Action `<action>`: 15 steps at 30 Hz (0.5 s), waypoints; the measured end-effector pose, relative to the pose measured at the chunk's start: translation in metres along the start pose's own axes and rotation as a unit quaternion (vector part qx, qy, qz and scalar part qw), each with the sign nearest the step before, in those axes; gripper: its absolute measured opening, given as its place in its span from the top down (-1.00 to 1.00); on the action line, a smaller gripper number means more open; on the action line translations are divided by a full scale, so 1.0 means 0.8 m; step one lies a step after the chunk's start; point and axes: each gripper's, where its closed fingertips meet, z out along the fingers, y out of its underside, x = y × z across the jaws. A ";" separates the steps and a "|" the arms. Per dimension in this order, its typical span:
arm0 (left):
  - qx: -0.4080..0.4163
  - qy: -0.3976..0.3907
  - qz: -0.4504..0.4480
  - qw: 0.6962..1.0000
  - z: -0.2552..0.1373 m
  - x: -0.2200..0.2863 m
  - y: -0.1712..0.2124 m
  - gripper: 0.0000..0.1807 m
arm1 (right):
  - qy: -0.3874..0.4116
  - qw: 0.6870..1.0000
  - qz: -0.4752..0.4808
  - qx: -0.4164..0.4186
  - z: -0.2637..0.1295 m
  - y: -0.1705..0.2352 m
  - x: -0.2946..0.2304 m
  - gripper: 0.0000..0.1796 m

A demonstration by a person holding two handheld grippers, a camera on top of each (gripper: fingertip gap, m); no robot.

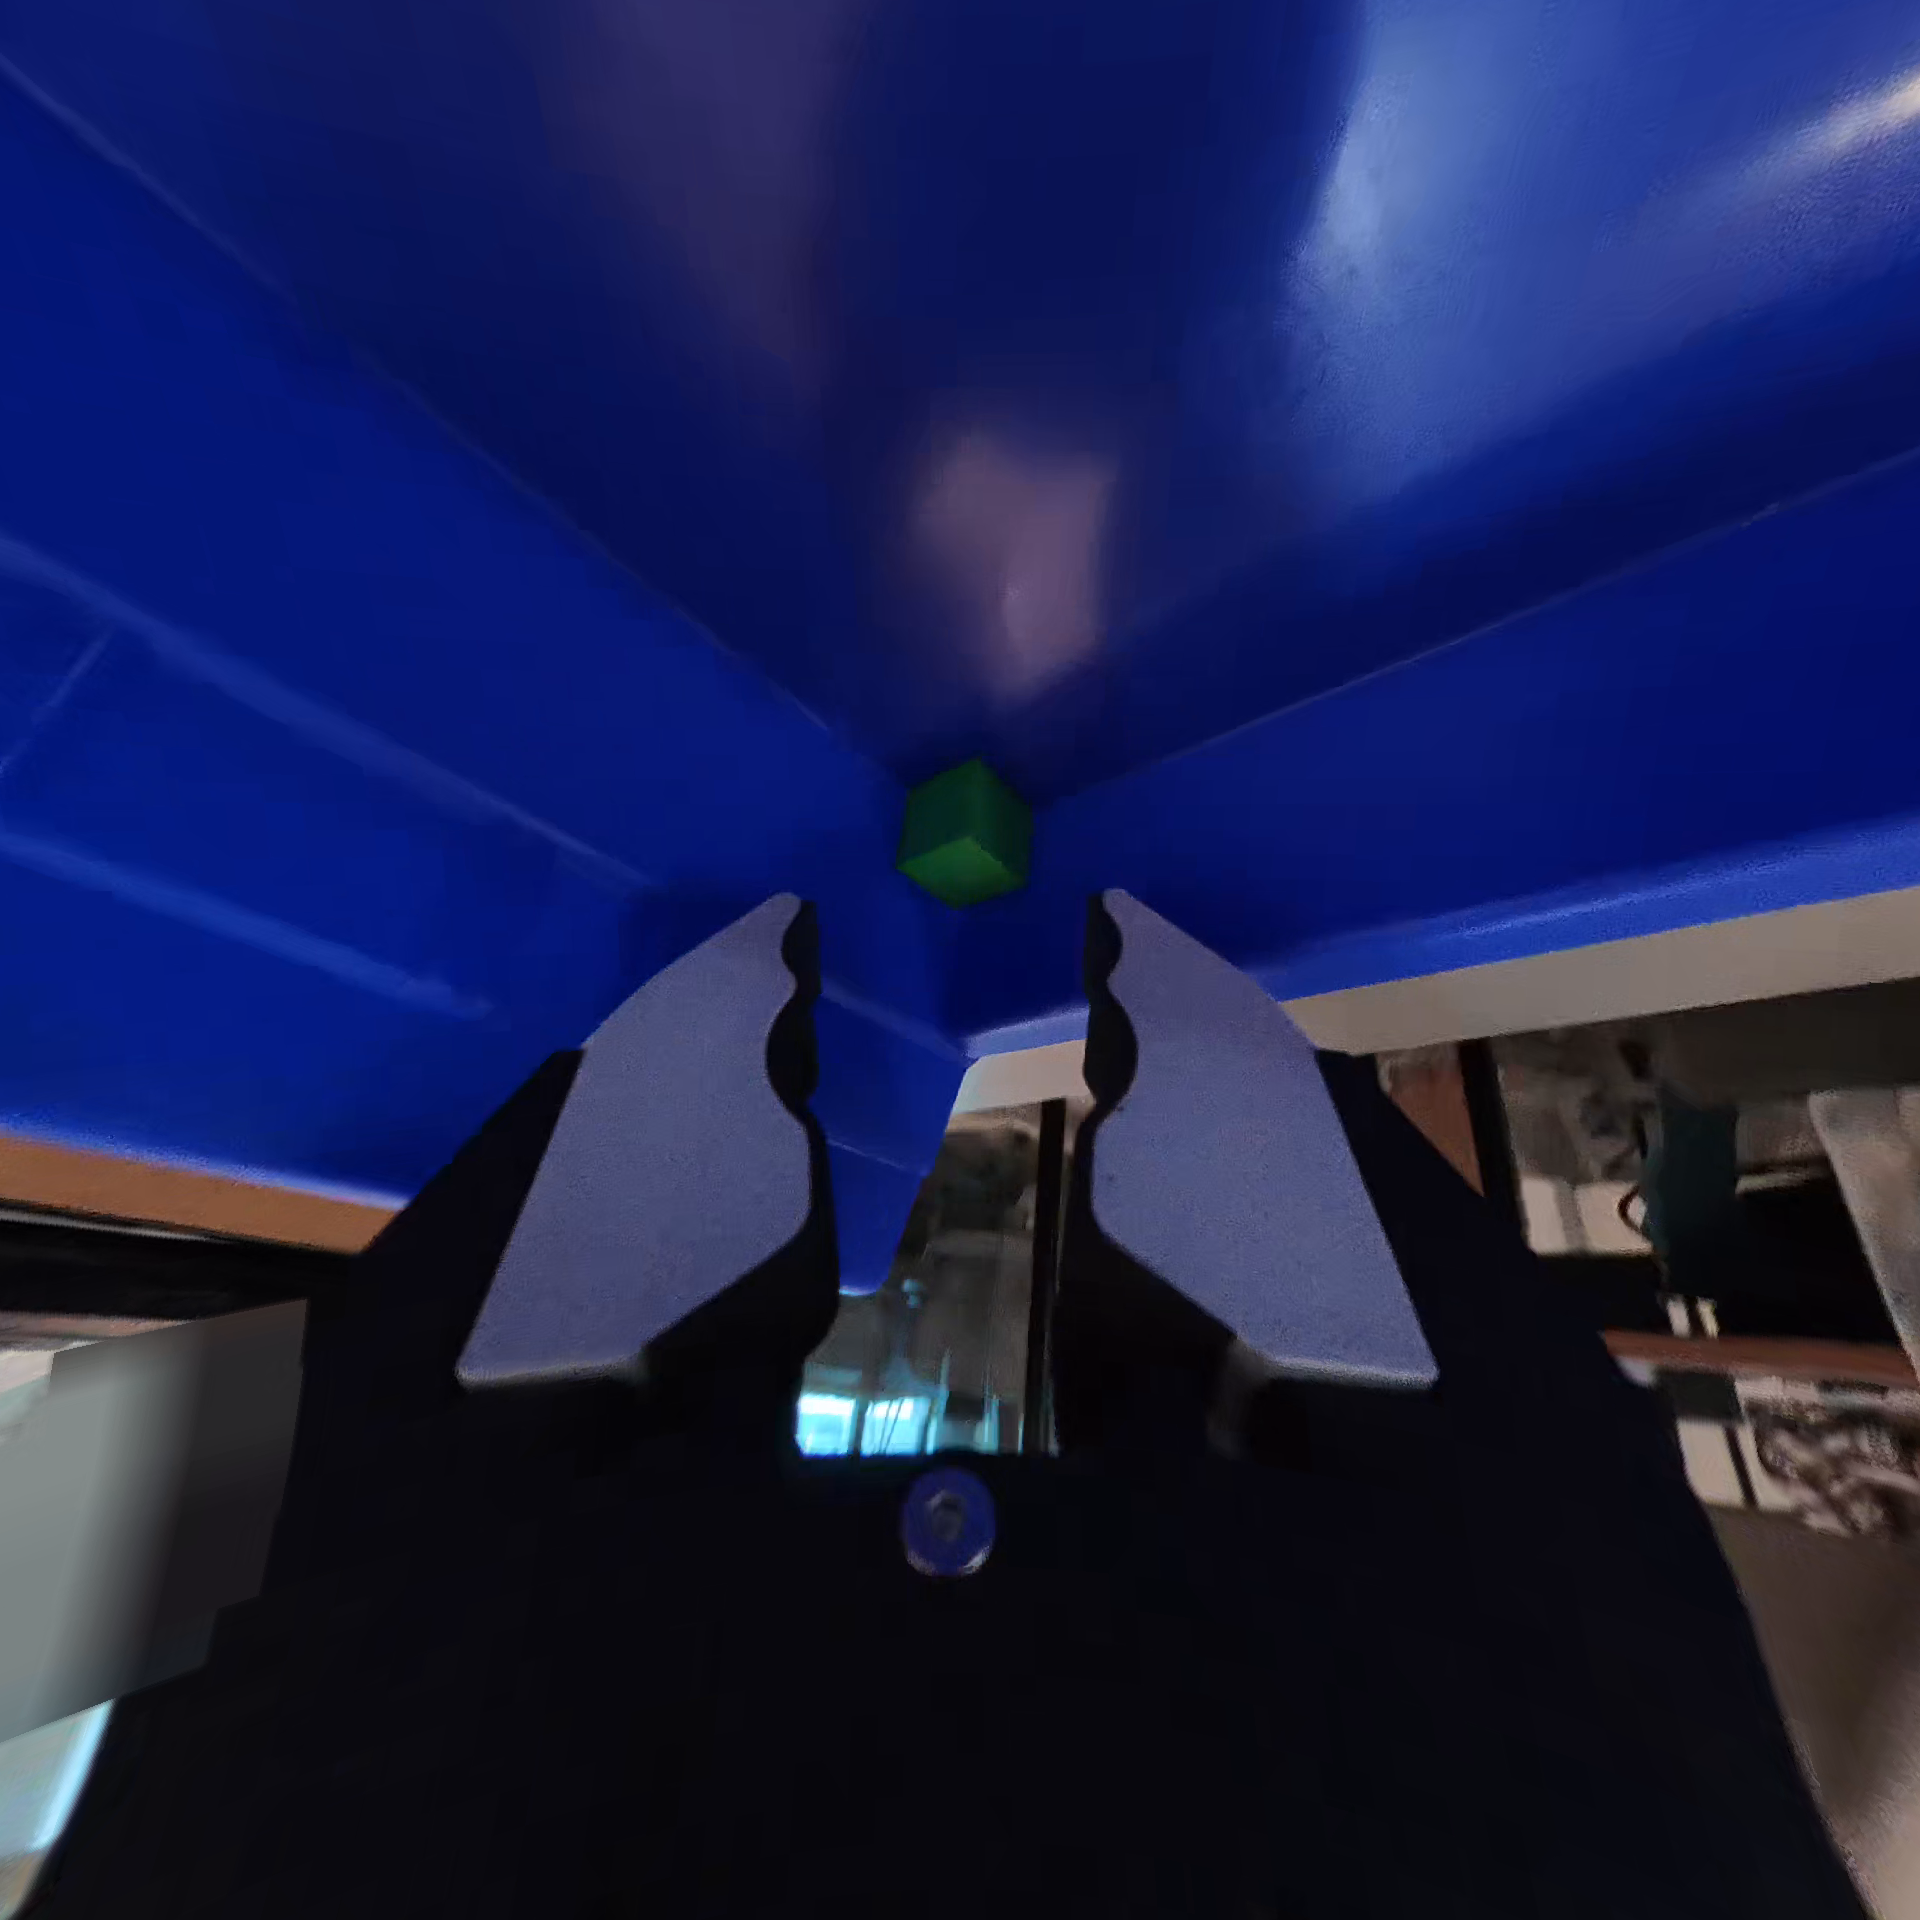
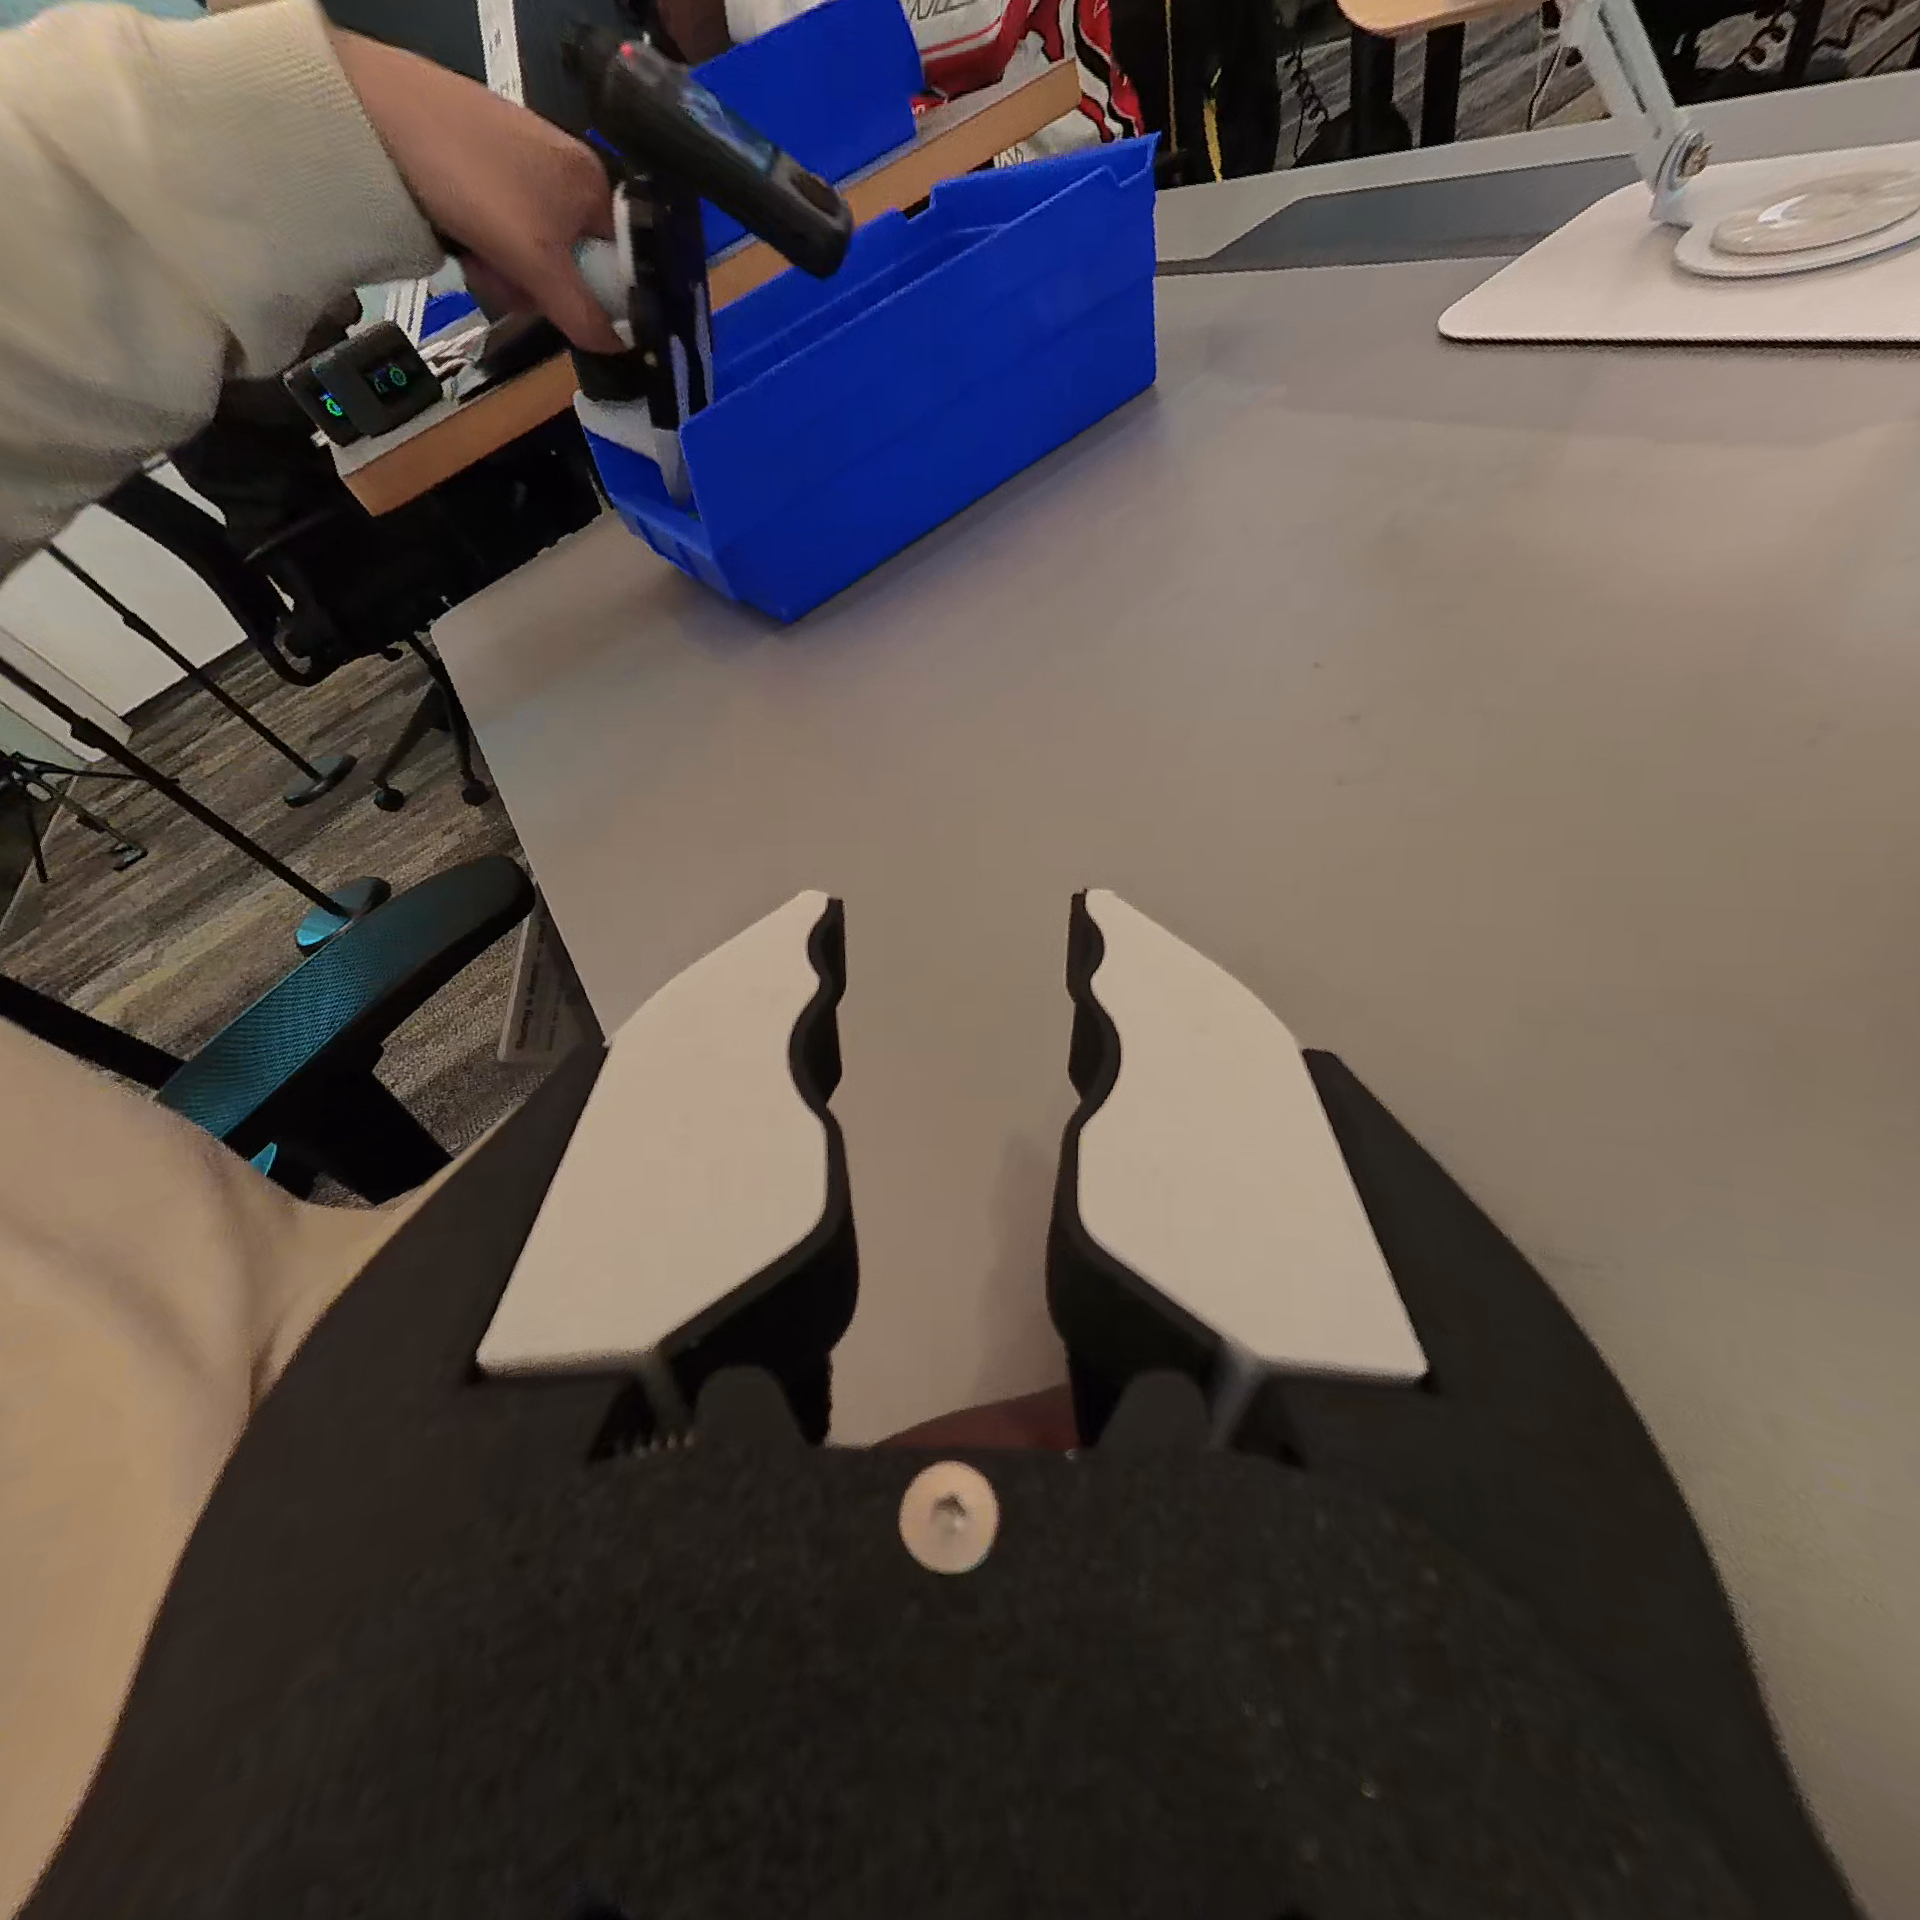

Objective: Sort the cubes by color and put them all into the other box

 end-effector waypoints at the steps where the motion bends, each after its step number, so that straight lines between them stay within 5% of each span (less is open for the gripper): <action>1: -0.022 0.002 0.008 1.000 0.004 0.001 0.001 0.46 | -0.004 1.000 0.001 -0.001 0.000 0.002 0.000 0.55; 15: -0.174 -0.019 -0.007 0.985 0.049 0.004 0.003 0.76 | -0.040 0.999 0.023 -0.018 0.002 0.014 0.000 0.58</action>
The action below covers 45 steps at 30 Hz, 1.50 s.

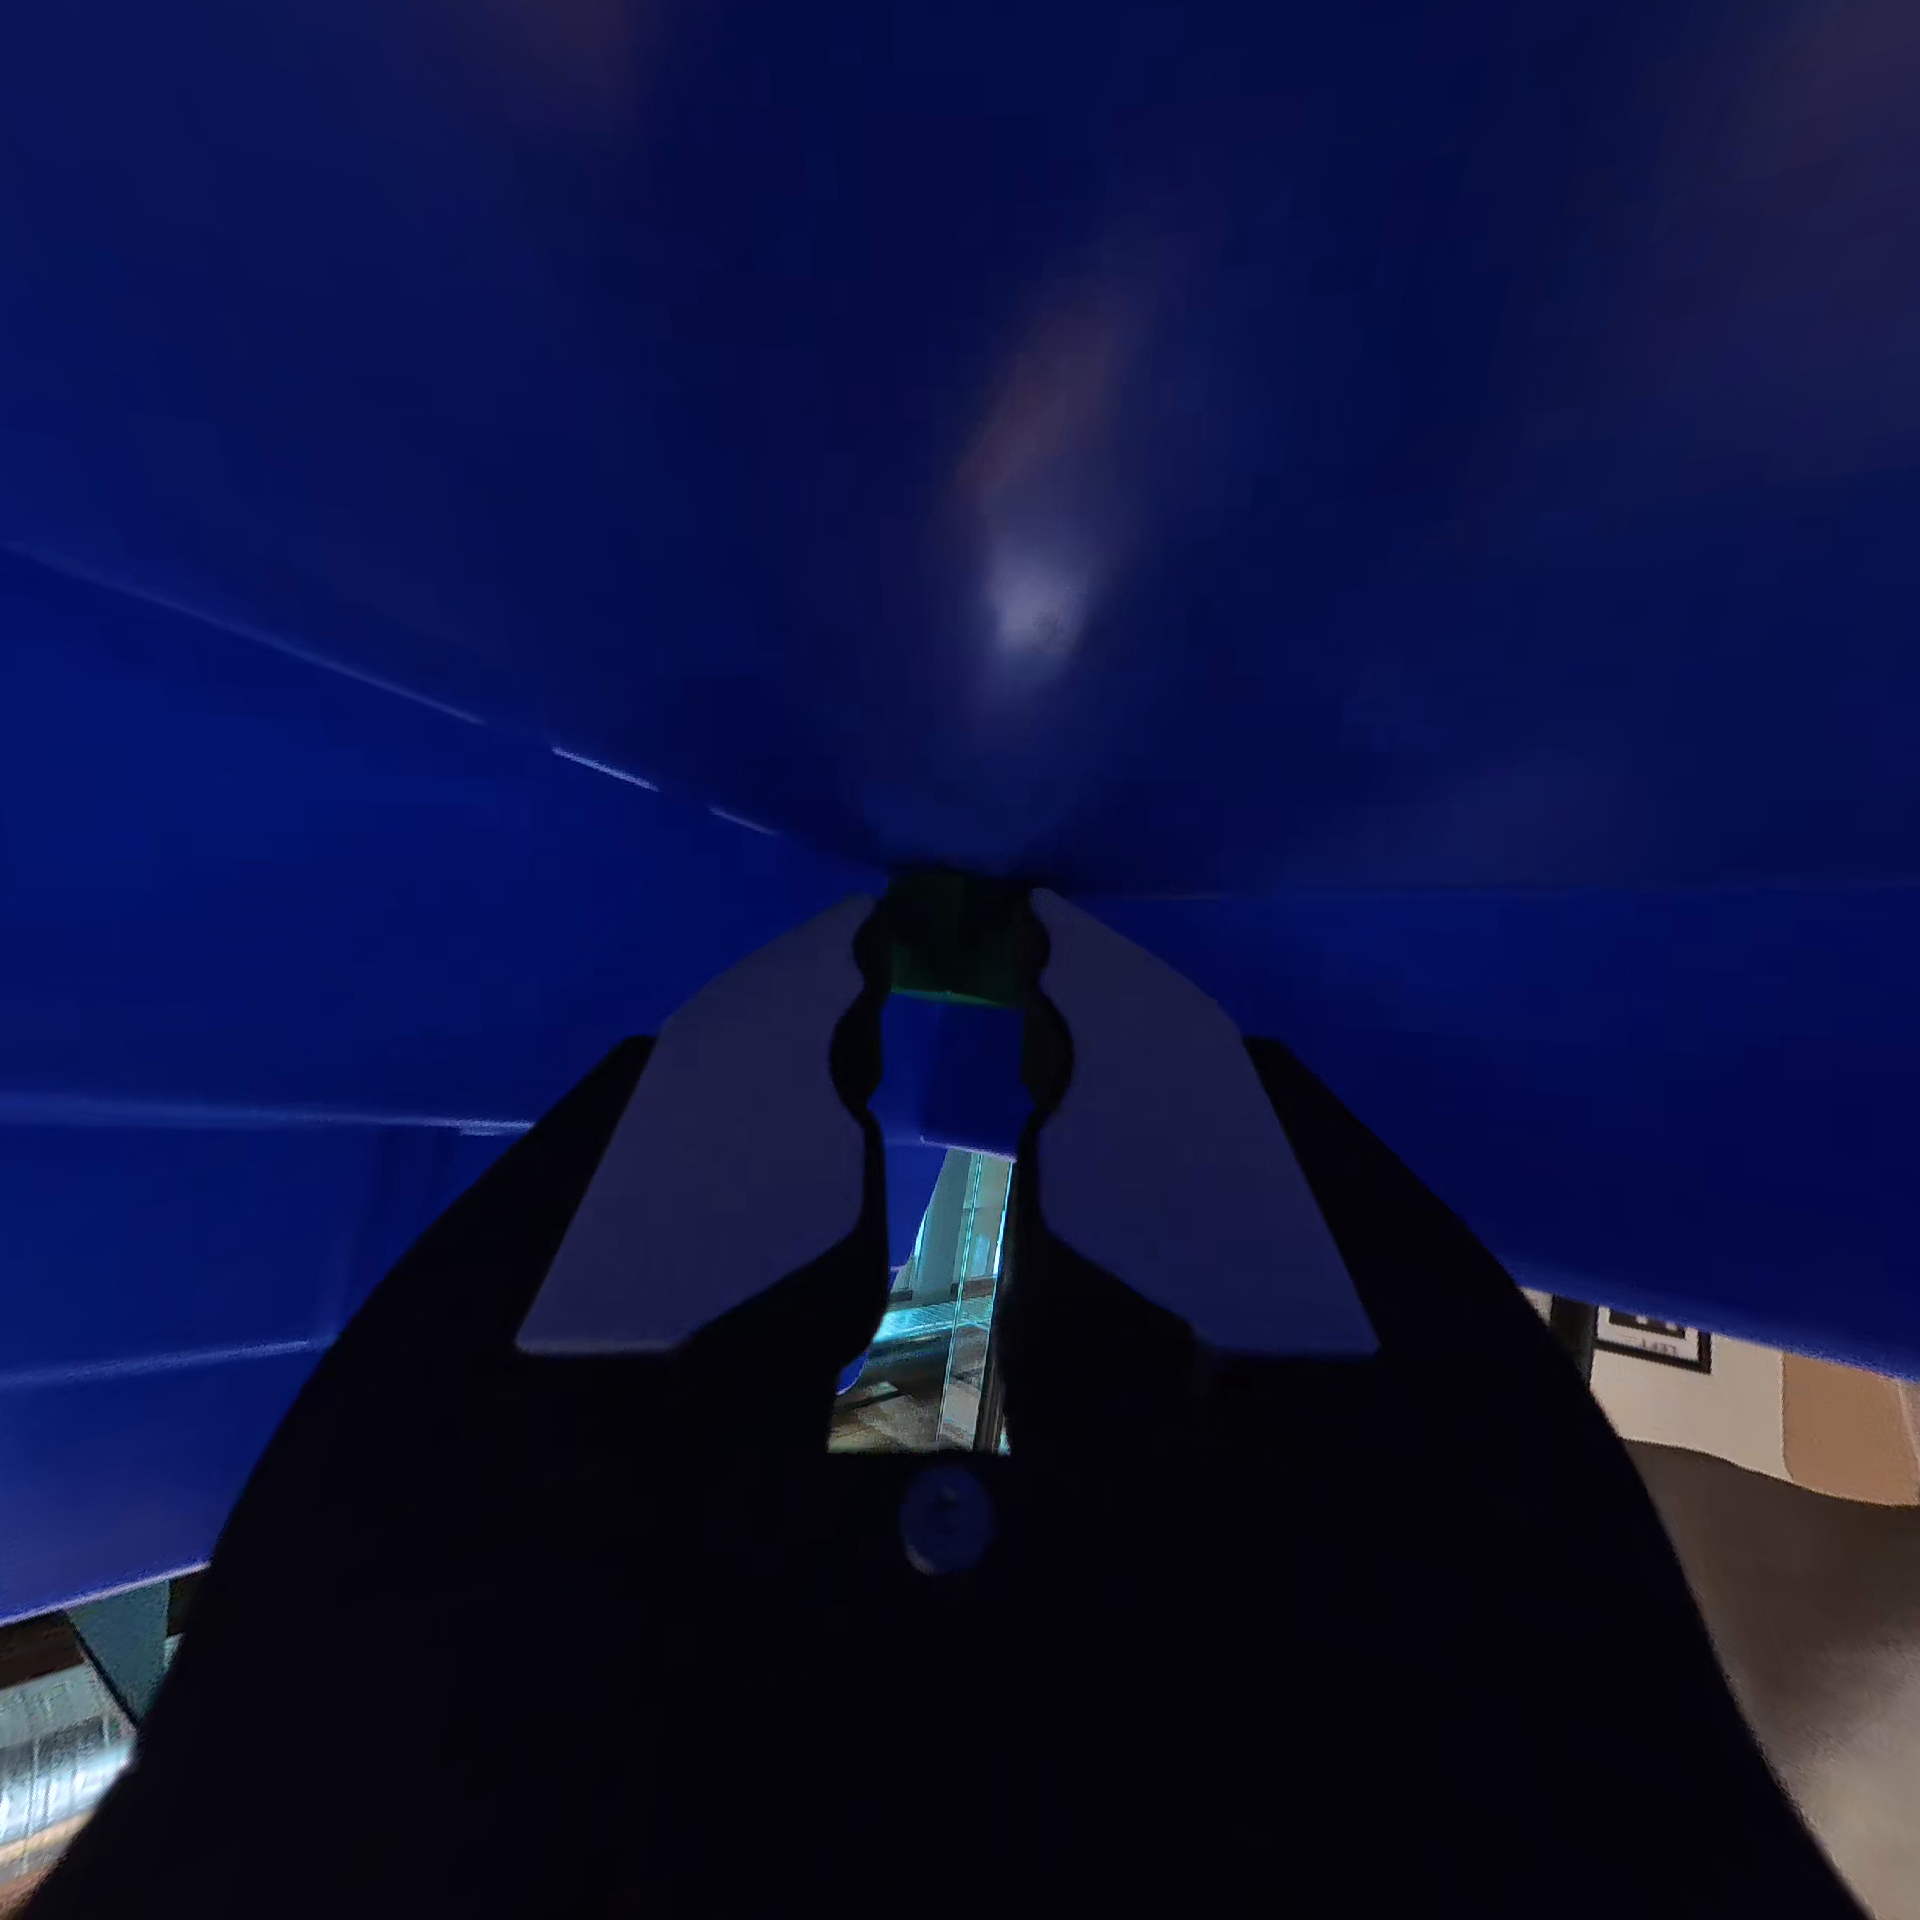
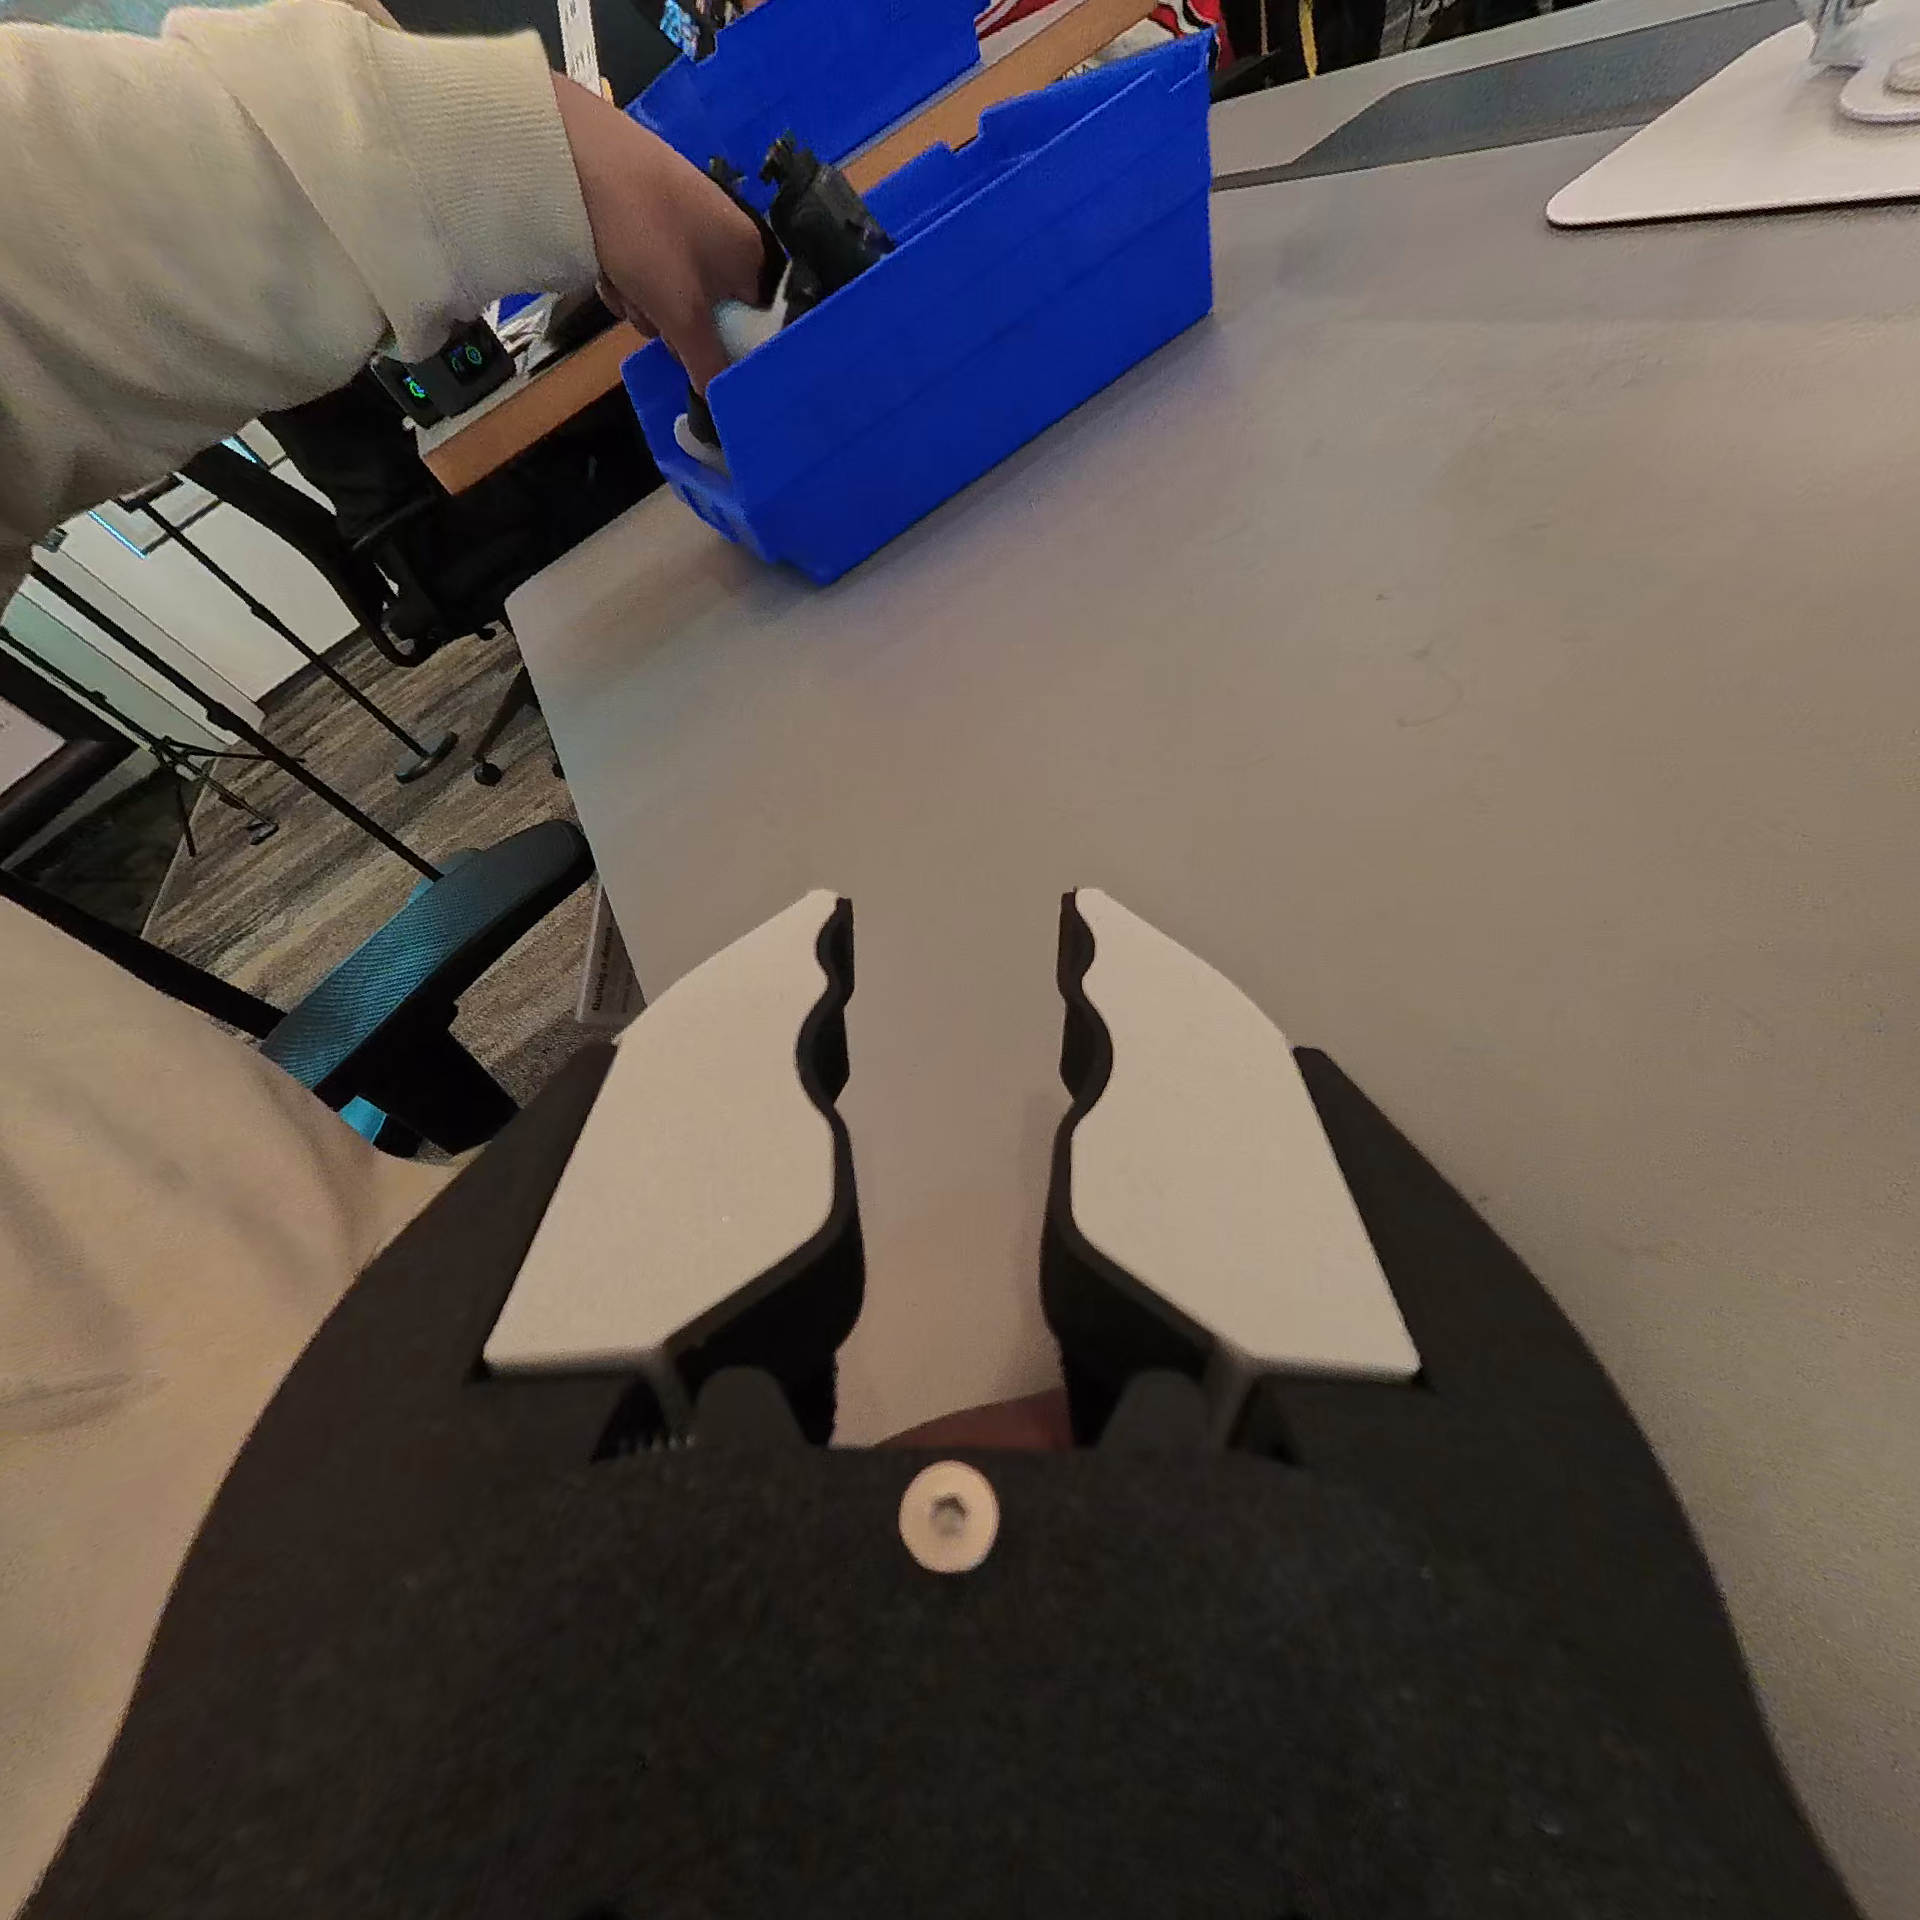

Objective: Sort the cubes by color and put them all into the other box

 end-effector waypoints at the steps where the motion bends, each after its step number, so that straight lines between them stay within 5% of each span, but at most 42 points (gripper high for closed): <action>1: 0.000 -0.001 -0.001 1.000 0.001 0.000 0.001 0.76 | 0.001 1.000 -0.001 0.000 0.000 0.000 0.000 0.58; 4: 0.032 0.000 0.001 0.999 -0.008 0.003 -0.004 0.99 | 0.000 1.000 -0.001 -0.002 0.000 0.001 -0.001 0.58; 13: 0.103 0.020 0.006 0.994 -0.045 0.020 0.015 1.00 | 0.004 1.000 -0.004 -0.001 -0.001 0.000 -0.003 0.58; 15: 0.105 0.006 0.003 0.994 -0.046 0.016 0.018 0.84 | 0.005 1.000 -0.005 -0.003 0.000 0.001 -0.004 0.58; 19: 0.056 -0.020 -0.009 0.998 -0.031 0.004 0.023 0.56 | 0.002 1.000 -0.011 -0.010 0.004 0.004 -0.007 0.58; 31: -0.026 -0.006 0.012 1.000 0.009 0.002 0.007 0.73 | 0.007 1.000 -0.016 -0.017 -0.001 0.007 -0.002 0.59; 38: 0.063 0.015 0.023 0.998 -0.034 0.010 0.000 0.75 | 0.006 1.000 -0.015 -0.020 0.001 0.008 -0.002 0.59; 45: 0.312 0.047 0.003 0.949 -0.122 0.008 -0.013 0.75 | 0.015 1.000 -0.021 -0.018 -0.002 0.007 0.000 0.59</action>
